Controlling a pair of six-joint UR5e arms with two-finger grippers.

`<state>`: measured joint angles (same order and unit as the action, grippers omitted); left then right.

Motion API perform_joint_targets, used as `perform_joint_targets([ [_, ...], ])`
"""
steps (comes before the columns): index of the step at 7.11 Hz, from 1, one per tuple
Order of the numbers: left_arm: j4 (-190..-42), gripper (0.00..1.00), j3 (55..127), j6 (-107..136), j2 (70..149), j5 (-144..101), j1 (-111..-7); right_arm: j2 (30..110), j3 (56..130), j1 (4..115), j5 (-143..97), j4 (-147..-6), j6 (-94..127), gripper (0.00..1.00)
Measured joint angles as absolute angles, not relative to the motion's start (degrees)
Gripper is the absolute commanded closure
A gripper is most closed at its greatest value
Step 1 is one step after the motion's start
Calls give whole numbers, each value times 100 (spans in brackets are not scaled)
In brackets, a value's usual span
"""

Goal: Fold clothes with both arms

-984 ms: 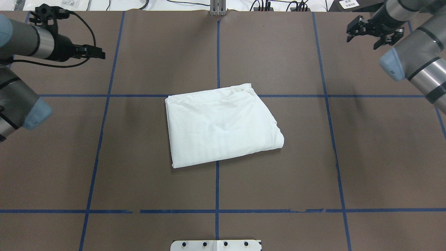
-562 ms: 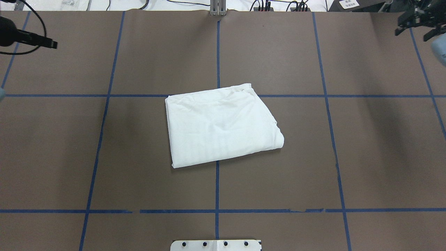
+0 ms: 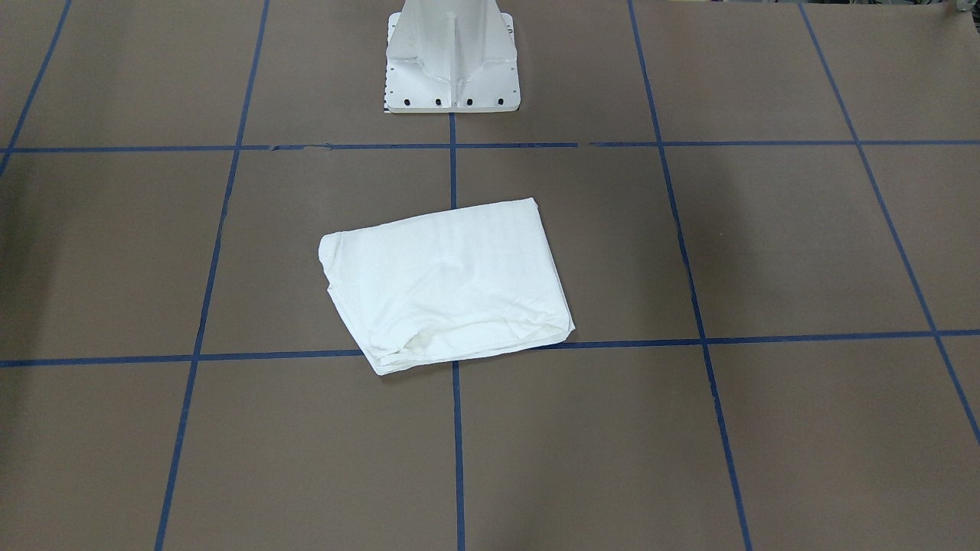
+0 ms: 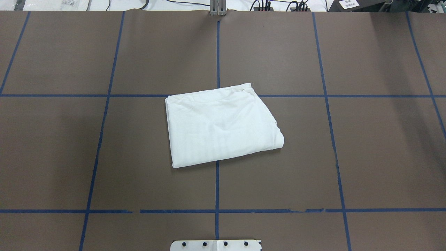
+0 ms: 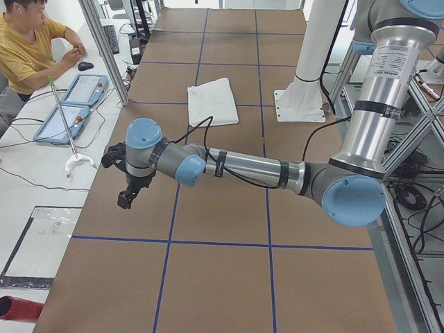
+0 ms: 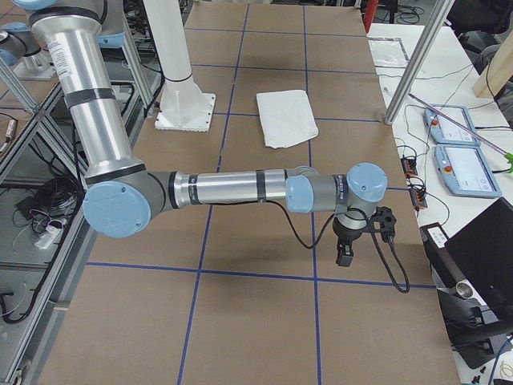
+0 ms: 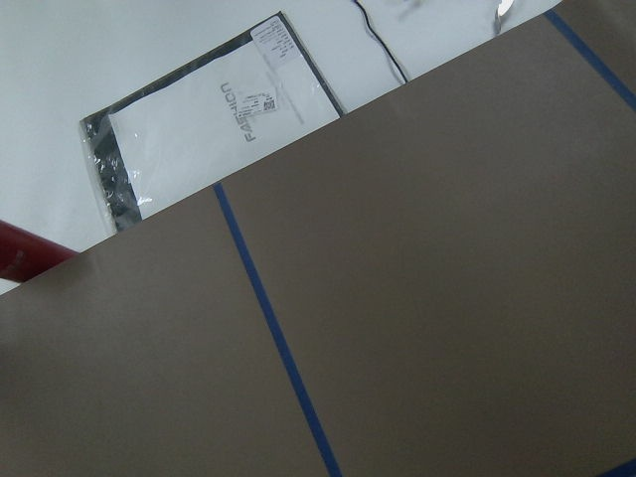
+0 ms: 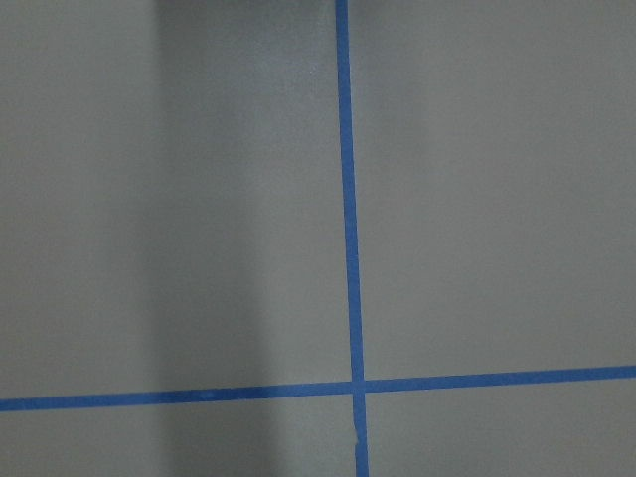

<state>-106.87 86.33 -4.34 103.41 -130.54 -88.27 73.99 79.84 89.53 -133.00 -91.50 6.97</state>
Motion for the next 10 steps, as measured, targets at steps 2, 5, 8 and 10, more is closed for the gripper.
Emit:
perform_joint_targets([
  [2,-10377,1,8788,-412,10309,-13362,-8831,7511,7998,8941,-13306,-9157,692,0],
  [5,-10361,1,9111,-213,10176,-13550,-8773,7667,8110,8679,-13634,-9135,676,0],
  [8,-10360,1,9197,-79,10050,-13462,-8745,7700,8393,8465,-13791,-9142,726,0],
  [10,-10312,1,9185,-57,10034,-13353,-8743,7727,8428,8434,-13745,-9136,767,0],
])
